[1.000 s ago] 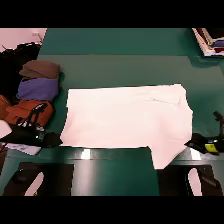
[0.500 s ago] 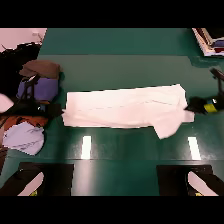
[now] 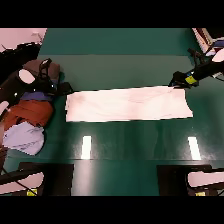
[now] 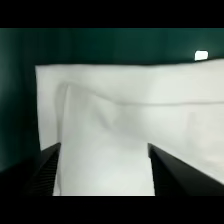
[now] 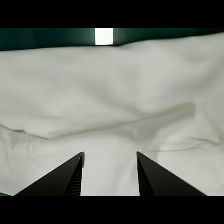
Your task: Fold the shirts.
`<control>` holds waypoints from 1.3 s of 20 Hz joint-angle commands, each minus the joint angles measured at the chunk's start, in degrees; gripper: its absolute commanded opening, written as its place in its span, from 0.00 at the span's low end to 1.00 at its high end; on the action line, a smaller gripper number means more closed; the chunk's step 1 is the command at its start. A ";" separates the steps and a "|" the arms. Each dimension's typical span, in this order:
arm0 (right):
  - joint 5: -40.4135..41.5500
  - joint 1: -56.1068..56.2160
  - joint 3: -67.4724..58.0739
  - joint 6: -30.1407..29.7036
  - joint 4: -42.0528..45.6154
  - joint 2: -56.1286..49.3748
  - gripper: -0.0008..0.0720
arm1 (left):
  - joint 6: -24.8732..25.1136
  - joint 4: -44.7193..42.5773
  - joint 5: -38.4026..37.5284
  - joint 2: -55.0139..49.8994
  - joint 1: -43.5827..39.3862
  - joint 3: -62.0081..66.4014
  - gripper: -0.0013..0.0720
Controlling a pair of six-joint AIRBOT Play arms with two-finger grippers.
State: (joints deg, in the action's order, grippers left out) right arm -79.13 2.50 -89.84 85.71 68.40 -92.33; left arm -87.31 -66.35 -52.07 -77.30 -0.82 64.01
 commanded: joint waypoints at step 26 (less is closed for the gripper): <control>-12.90 -19.56 6.73 -27.43 -20.92 -15.96 0.33 | -4.22 14.82 7.63 -12.09 -26.43 11.17 0.05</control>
State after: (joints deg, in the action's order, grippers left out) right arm -89.10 -19.94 -82.98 60.62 48.07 -108.53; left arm -91.46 -53.71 -46.83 -85.97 -25.69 74.13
